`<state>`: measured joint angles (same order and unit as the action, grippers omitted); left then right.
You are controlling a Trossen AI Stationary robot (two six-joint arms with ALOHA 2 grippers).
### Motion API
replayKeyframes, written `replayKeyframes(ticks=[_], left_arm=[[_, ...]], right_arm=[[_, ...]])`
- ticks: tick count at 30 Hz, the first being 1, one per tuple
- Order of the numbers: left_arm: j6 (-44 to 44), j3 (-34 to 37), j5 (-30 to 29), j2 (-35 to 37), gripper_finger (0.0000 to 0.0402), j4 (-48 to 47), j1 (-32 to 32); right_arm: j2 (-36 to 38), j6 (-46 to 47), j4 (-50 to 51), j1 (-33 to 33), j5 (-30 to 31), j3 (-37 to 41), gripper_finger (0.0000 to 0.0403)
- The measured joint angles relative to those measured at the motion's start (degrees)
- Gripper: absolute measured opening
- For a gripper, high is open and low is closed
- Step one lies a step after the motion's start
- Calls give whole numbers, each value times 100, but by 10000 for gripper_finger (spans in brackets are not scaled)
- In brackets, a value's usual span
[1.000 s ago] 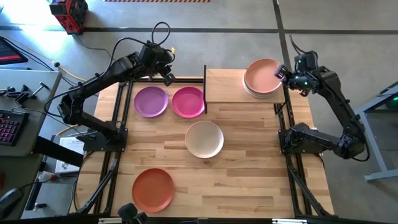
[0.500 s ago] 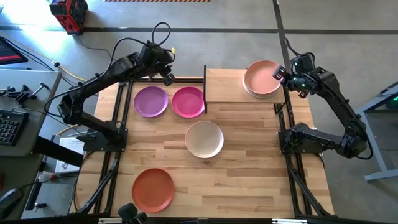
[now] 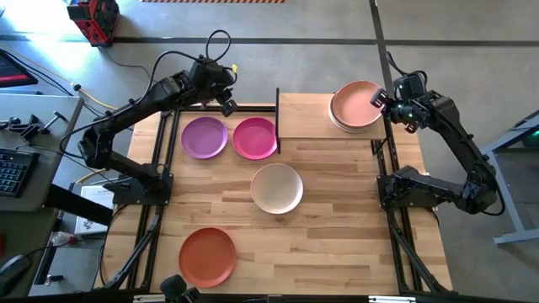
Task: Place and stack plates onto a shelf
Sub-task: Stack the brown plate on top of the white plate
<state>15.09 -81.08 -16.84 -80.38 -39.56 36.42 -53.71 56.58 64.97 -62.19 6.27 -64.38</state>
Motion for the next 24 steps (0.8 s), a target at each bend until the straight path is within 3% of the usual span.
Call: replayKeyframes(ticks=[9, 15, 24], left_arm=[[3, 0, 0, 0, 113, 14, 0], [4, 0, 0, 0, 113, 17, 0], [9, 0, 0, 0, 113, 17, 0]], right_arm=[[-63, 17, 0, 0, -108, 0, 1], [-358, 42, -2, 0, -510, 2, 1], [-726, 147, 39, 0, -504, 4, 1]])
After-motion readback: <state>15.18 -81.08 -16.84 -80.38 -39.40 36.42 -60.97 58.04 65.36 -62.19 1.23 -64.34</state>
